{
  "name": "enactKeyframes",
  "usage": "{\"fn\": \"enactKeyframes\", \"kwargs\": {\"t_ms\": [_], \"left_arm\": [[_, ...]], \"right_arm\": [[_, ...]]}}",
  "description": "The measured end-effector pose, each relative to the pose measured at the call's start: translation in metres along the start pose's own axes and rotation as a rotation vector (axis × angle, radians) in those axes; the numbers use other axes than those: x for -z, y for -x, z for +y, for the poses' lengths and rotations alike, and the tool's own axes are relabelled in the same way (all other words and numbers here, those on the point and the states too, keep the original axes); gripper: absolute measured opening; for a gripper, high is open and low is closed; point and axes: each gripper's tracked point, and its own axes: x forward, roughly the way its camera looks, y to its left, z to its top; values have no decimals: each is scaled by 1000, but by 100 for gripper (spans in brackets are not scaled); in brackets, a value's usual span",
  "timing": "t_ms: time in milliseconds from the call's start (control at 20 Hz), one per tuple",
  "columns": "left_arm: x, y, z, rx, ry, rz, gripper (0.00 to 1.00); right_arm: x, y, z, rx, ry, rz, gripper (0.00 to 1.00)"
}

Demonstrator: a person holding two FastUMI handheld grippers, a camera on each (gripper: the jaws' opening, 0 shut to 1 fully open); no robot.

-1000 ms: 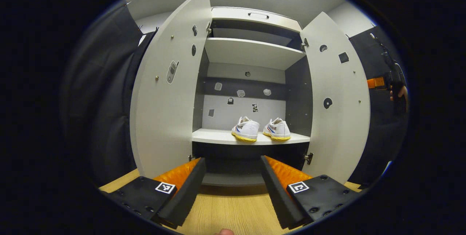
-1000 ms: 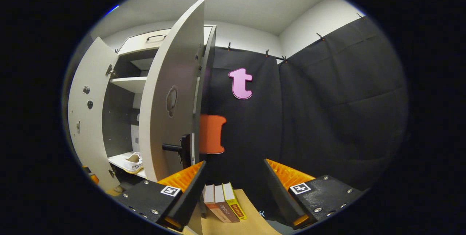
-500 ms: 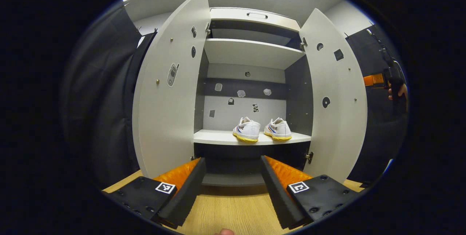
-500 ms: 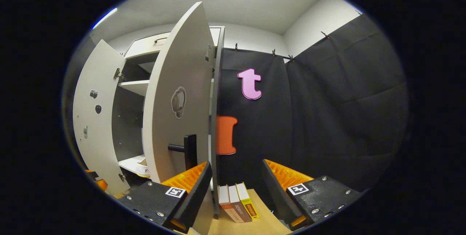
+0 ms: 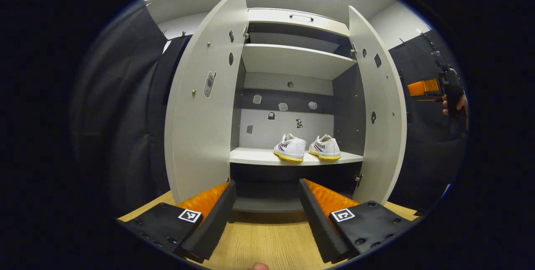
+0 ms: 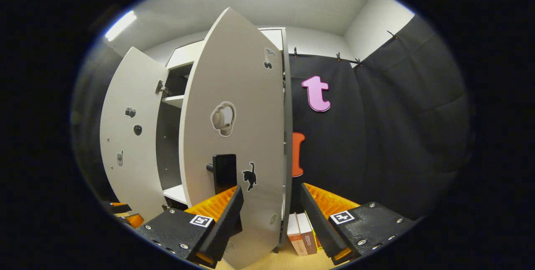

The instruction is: Grab one shoe with the right hand and put it into the shoe cabinet, grab the other shoe with the left hand and put it into the shoe cabinet; then close the right door with the right hand and the left door with the left hand.

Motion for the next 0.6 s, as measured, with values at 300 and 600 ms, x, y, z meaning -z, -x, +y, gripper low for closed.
{"fn": "enactKeyframes", "kwargs": {"t_ms": [300, 600], "left_arm": [[-1, 3, 21, -41, 5, -1, 97], [-2, 4, 31, -56, -2, 1, 97]], "right_arm": [[0, -39, 45, -106, -56, -24, 90], [14, -62, 89, -186, -35, -40, 91]]}}
